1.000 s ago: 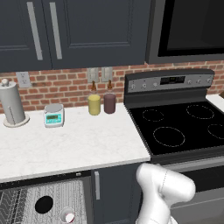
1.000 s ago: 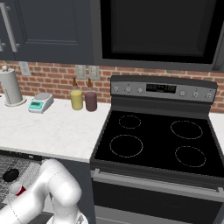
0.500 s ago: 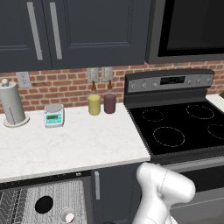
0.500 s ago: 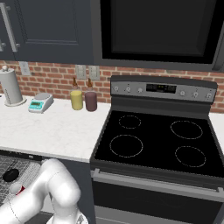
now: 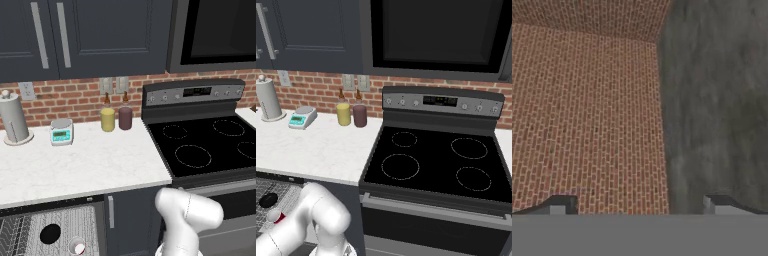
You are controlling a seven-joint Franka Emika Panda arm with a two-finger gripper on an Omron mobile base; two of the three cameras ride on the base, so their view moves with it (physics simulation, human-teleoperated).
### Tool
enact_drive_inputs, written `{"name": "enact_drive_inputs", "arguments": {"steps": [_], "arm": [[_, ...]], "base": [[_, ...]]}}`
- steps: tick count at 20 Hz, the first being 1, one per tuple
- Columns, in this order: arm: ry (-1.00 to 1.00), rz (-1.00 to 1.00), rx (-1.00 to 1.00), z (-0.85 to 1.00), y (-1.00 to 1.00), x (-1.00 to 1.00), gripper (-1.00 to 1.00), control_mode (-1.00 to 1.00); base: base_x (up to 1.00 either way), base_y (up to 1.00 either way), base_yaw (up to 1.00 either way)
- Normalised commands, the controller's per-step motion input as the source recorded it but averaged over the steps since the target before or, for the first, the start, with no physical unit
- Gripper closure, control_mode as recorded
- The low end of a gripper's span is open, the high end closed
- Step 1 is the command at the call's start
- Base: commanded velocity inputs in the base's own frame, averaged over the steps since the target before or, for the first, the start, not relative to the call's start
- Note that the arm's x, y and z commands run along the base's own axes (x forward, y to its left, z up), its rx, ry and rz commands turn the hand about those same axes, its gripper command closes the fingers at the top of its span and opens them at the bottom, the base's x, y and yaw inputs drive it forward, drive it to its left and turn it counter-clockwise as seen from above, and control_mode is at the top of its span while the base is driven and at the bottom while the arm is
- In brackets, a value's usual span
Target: Pick up the cup and bowl from the counter, place them in the dishwasher, and close the dishwasher door.
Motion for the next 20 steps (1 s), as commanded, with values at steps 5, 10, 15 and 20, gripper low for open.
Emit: {"name": "enact_drive_inputs", "arguments": {"steps": [5, 10, 15, 20], "arm": [[0.88, 0.0, 0.15, -0.87, -0.65, -0.2, -1.0, -1.0], [0.08, 0.02, -0.04, -0.99, 0.13, -0.56, -1.0, -1.0], [0.0, -0.12, -0.03, -0.92, -0.02, 0.11, -1.0, -1.0], [0.0, -0.21, 0.0, -0.68, -0.5, 0.75, -1.0, -1.0]], "base": [[0.0, 0.0, 0.0], [0.0, 0.0, 0.0], [0.0, 0.0, 0.0], [0.0, 0.0, 0.0]]}}
